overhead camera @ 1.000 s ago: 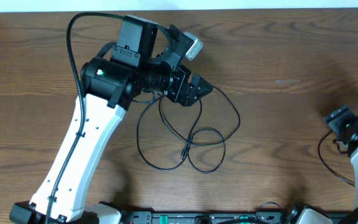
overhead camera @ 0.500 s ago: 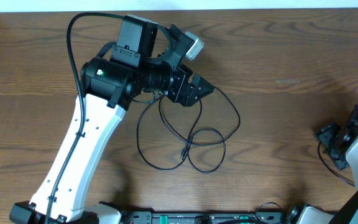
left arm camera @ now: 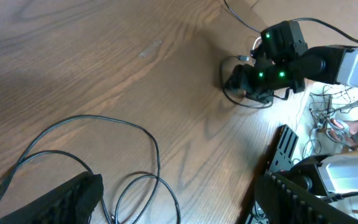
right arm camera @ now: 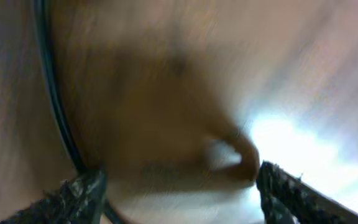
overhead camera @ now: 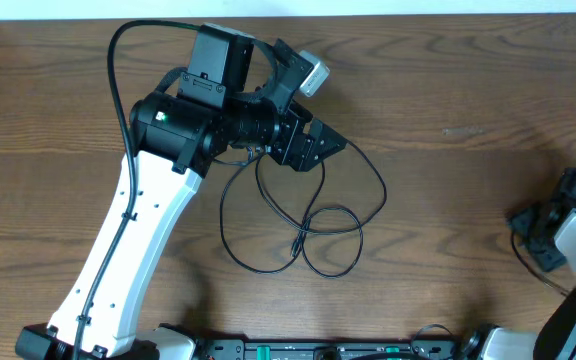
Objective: Untangle cables
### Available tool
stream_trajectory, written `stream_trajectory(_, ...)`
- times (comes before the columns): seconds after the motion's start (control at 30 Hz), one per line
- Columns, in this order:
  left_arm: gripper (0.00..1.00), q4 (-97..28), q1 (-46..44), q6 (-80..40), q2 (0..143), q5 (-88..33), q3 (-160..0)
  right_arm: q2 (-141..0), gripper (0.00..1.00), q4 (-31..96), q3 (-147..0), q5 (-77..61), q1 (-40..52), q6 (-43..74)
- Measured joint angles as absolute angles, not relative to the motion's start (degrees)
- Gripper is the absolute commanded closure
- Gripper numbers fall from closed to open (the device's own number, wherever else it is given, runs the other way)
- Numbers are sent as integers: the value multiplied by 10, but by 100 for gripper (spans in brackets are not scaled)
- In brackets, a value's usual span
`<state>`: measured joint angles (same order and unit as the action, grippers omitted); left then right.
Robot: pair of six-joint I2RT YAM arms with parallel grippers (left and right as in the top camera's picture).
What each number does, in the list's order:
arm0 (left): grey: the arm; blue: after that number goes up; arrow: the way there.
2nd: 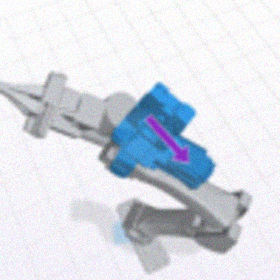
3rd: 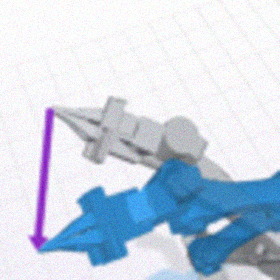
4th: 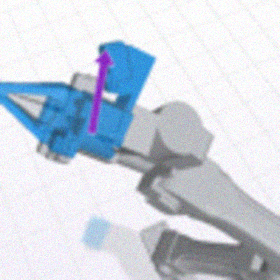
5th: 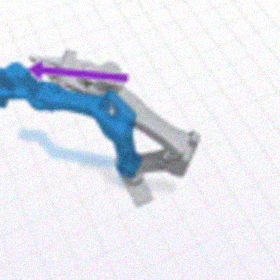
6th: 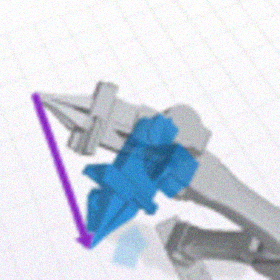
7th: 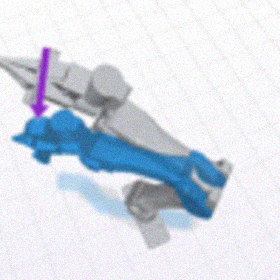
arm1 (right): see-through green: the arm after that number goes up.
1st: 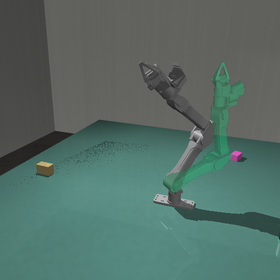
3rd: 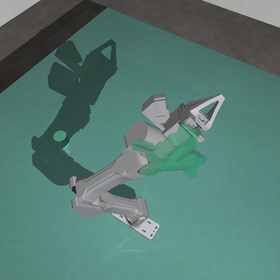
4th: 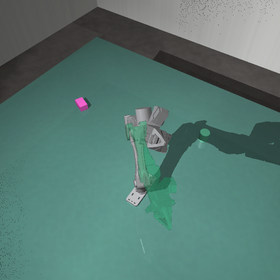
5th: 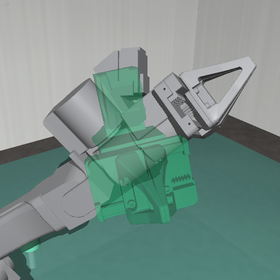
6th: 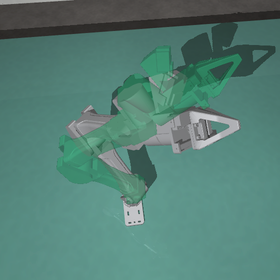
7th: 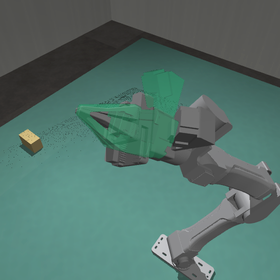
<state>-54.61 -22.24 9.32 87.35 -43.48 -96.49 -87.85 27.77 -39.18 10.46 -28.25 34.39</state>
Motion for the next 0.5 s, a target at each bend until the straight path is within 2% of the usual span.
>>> stream_trajectory(0.03,16,-546,-222,94,874,-435,-965,-884,44,274,-394,104,-282,343)
stream_trajectory(0.1,16,-546,-222,95,874,-436,-965,-892,45,267,-400,99,-282,347)
stream_trajectory(0.5,16,-546,-222,110,874,-436,-965,-899,40,232,-403,74,-283,303)
